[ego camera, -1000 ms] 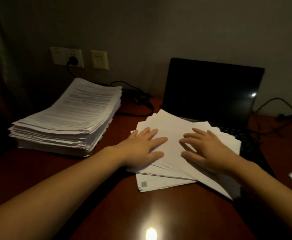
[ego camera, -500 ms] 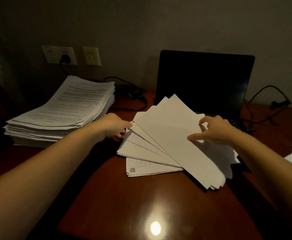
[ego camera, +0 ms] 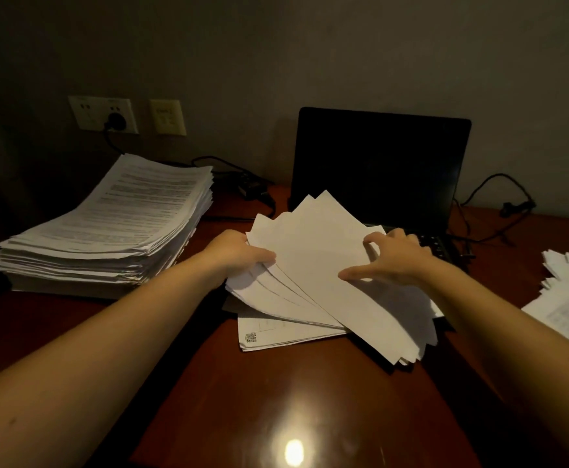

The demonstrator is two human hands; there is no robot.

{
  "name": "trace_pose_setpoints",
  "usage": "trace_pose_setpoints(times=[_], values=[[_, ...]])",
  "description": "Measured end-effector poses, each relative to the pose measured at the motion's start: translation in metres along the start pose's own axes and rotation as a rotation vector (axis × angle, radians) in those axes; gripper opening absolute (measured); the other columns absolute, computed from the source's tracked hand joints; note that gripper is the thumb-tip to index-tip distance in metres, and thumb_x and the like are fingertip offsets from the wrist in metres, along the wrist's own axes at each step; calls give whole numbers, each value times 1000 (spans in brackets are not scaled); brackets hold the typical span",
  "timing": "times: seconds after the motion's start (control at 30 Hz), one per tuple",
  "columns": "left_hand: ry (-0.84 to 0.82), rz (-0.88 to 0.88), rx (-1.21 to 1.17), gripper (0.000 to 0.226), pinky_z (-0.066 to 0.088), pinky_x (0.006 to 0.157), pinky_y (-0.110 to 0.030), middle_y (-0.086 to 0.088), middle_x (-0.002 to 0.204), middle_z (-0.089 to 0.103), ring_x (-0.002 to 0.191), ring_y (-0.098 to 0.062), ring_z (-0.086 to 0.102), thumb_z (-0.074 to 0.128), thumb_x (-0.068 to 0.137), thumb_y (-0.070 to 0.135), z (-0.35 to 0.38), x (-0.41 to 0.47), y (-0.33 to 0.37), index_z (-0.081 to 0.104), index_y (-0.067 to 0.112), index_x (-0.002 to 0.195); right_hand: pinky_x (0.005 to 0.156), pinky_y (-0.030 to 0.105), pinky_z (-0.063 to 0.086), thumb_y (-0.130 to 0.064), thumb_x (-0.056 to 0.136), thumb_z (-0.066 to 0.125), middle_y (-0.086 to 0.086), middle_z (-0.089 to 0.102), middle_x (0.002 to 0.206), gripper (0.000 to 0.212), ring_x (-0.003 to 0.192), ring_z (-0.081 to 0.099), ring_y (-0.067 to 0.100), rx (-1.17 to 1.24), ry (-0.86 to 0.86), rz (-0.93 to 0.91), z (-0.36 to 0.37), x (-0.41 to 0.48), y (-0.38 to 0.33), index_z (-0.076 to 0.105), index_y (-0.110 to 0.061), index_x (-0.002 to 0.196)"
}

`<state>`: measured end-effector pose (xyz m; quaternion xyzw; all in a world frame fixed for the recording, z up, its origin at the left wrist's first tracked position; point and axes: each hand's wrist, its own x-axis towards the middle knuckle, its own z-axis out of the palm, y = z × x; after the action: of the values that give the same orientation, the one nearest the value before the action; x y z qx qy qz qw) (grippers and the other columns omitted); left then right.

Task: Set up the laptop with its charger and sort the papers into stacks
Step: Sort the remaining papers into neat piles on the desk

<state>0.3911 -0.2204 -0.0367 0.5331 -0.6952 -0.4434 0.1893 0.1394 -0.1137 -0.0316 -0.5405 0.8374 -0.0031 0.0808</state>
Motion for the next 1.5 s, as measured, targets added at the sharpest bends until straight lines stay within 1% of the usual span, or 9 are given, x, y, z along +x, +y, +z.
trace_pose_setpoints(times=[0.17,0.3,0.5,0.7,0.93,1.13,1.23,1.37,1.5], values=[[-9,130,15,35,45,85,-32,3,107,65,102,-20,60,73,91,24,5,-1,11,65,13,124,111,61,33,-75,63,73,14,26,158,109,142,27,41,174,43,-1,-2,5,7,29,-29,152],[-7,209,-41,18,44,68,-24,6,92,66,88,-14,62,73,91,29,-15,-2,18,67,20,104,112,56,36,-51,71,84,10,35,155,112,140,34,35,428,249,-67,-9,5,16,17,-25,157],[41,205,-135,25,49,72,-32,4,102,68,95,-19,64,75,86,39,-43,2,25,65,26,104,95,41,55,-26,76,82,-1,73,109,48,99,70,15,925,159,-155,-18,-2,34,67,-13,120],[-153,1,-795,29,54,73,-41,-8,88,72,83,-26,68,69,86,36,-49,-6,24,69,18,109,64,9,52,-8,91,69,-2,70,95,23,77,67,1,1196,340,-113,-21,-9,26,67,-5,114],[-221,61,-1031,40,58,86,-41,-12,120,72,104,-29,70,66,88,28,-3,-14,21,67,14,126,89,40,55,-12,95,63,10,72,105,11,95,70,25,1500,377,-1,-19,-13,11,65,-14,105],[-3,131,-811,25,55,93,-42,-12,115,72,106,-30,68,66,95,19,2,-11,33,66,9,119,88,39,53,-11,91,67,7,67,111,23,100,64,24,1396,183,-64,-16,-13,16,60,-16,112],[28,206,-717,18,54,96,-39,-6,110,73,107,-26,68,74,88,21,-10,-8,42,70,15,105,87,39,53,-11,90,68,5,70,105,17,97,66,23,1380,262,-74,-26,-11,14,65,-15,107],[118,364,-689,25,57,77,-22,-2,107,76,101,-17,71,81,81,15,-23,-7,65,73,12,104,80,41,55,-24,87,73,10,74,102,30,94,70,32,1374,402,-130,-53,-10,8,69,-6,110],[177,511,-555,36,56,88,-31,0,107,76,104,-15,70,83,76,27,-38,-9,85,72,14,107,84,41,56,-12,89,71,3,69,113,29,100,68,23,1463,499,-208,-82,-13,4,62,-18,116]])
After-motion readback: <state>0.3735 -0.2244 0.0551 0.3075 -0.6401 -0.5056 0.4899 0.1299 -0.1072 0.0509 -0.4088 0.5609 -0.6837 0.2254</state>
